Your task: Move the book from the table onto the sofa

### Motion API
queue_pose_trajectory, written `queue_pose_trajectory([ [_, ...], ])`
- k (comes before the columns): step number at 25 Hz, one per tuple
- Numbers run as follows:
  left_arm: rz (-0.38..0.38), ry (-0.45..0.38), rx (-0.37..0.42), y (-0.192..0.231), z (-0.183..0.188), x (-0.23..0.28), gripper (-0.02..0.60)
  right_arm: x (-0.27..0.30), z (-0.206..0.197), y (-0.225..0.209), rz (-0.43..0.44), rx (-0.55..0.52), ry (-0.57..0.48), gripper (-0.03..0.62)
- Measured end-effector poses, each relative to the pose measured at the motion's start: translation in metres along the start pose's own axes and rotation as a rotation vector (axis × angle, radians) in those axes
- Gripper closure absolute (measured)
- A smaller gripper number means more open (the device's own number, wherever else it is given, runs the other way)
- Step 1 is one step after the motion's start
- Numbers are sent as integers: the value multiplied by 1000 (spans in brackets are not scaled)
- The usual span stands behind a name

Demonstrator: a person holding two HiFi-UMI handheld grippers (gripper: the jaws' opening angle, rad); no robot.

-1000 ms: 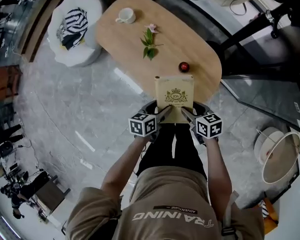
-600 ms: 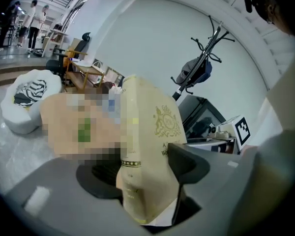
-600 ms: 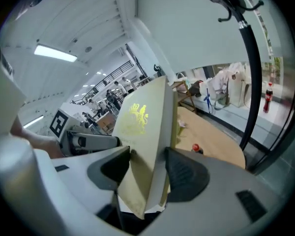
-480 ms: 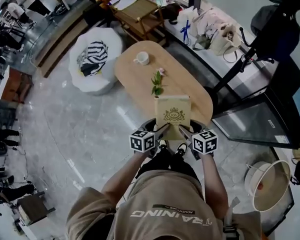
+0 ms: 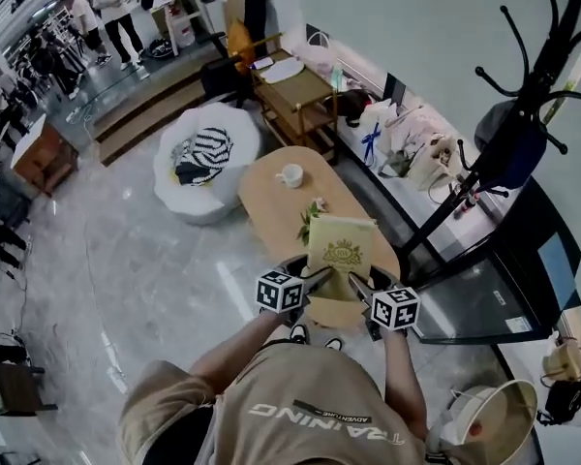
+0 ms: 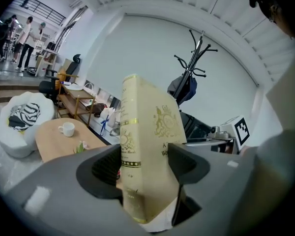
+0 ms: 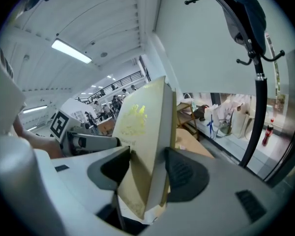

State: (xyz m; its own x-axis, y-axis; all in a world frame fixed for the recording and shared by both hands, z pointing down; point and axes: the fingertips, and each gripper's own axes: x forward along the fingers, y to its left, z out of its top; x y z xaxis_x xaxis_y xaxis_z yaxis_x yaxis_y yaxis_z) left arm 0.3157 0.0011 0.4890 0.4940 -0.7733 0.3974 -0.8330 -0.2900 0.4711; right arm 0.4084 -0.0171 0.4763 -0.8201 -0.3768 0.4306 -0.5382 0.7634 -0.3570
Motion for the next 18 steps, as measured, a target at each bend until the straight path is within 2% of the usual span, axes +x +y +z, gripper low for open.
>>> queue_pose_trajectory([
  [9,-18,-40,39,-8,30,3,284,-5,29,-4,-2,-35,-38,364],
  [18,25,-78,35,-2,33,-4,284,3,36,-1,50,-74,-36,364],
])
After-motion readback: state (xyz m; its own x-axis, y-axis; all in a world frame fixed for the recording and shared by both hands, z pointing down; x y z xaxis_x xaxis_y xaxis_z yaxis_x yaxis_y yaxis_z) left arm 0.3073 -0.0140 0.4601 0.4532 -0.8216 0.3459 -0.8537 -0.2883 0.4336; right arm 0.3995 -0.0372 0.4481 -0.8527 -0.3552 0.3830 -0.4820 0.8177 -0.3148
